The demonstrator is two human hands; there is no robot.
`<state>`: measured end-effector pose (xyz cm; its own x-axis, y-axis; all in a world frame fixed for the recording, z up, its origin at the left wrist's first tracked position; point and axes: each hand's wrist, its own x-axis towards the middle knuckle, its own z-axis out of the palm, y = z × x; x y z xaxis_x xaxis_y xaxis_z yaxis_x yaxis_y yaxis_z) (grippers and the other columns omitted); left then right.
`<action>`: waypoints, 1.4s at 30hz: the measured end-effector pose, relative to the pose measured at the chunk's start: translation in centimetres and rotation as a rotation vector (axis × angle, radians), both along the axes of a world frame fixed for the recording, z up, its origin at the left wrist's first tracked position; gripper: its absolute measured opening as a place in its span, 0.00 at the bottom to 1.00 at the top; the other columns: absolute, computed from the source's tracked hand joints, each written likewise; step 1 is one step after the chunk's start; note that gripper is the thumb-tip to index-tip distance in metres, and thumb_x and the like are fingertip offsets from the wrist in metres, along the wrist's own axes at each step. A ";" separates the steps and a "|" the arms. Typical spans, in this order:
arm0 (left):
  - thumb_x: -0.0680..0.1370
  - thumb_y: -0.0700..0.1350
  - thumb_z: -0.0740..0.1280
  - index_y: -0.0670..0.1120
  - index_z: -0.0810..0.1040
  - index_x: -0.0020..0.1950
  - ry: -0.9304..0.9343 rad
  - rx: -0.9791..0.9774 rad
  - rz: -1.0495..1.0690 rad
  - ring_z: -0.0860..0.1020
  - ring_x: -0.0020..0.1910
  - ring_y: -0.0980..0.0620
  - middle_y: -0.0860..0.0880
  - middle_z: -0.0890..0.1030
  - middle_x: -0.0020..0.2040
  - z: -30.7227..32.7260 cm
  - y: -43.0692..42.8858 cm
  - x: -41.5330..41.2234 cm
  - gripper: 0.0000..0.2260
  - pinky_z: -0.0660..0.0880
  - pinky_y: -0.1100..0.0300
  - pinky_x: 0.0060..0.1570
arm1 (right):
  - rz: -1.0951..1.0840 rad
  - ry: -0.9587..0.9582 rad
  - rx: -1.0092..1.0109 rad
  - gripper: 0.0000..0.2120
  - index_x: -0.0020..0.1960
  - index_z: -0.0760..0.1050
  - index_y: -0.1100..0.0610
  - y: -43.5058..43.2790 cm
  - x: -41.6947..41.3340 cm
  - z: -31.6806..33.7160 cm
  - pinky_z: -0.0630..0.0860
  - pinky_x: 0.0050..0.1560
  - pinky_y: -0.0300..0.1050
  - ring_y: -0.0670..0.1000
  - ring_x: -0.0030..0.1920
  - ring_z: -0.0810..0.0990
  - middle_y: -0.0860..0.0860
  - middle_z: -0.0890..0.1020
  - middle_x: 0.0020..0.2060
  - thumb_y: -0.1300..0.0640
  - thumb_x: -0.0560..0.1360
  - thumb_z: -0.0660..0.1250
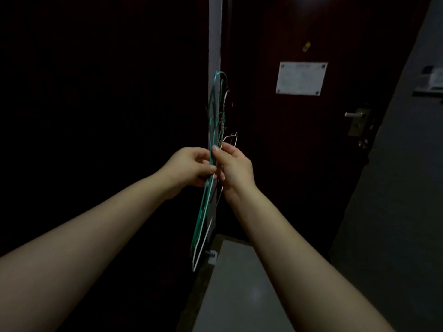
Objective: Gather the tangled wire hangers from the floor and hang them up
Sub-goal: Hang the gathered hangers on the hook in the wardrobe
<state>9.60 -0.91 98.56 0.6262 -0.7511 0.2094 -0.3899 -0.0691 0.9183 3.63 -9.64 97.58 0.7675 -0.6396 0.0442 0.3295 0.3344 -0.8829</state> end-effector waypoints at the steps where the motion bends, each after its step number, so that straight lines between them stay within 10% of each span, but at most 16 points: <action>1: 0.77 0.33 0.63 0.43 0.76 0.49 -0.021 0.004 0.012 0.80 0.32 0.62 0.51 0.80 0.34 0.9 0.4 -0.5 0.06 0.75 0.69 0.29 | 0.014 -0.033 -0.030 0.14 0.62 0.70 0.61 0.2 -0.6 0.8 0.72 0.23 0.34 0.44 0.26 0.79 0.54 0.80 0.42 0.65 0.77 0.64; 7: 0.77 0.34 0.64 0.47 0.76 0.49 -0.093 -0.004 0.147 0.79 0.38 0.59 0.50 0.79 0.39 4.1 3.2 -5.7 0.08 0.73 0.67 0.32 | 0.107 -0.179 -0.216 0.18 0.64 0.69 0.61 1.7 -4.8 3.1 0.77 0.34 0.32 0.47 0.43 0.80 0.55 0.80 0.50 0.68 0.76 0.65; 29: 0.76 0.32 0.63 0.47 0.75 0.49 -0.116 0.232 1.012 0.79 0.38 0.56 0.48 0.77 0.44 7.3 31.6 -24.8 0.10 0.79 0.65 0.33 | 0.732 -0.330 -0.495 0.17 0.62 0.74 0.58 25.4 -12.8 4.6 0.78 0.45 0.39 0.45 0.46 0.82 0.49 0.83 0.45 0.63 0.74 0.69; 42: 0.76 0.34 0.65 0.43 0.75 0.61 -0.252 0.389 1.389 0.77 0.39 0.55 0.52 0.75 0.43 8.9 47.8 -24.0 0.15 0.77 0.62 0.39 | 0.715 -0.341 -0.491 0.12 0.60 0.76 0.56 39.3 -9.4 5.9 0.71 0.31 0.31 0.44 0.36 0.78 0.51 0.82 0.46 0.60 0.76 0.67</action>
<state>-14.41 46.90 107.45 0.8566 0.3793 0.3498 0.0518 -0.7378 0.6731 -5.81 29.70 103.47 0.8674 0.1299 0.4803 0.4572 0.1732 -0.8724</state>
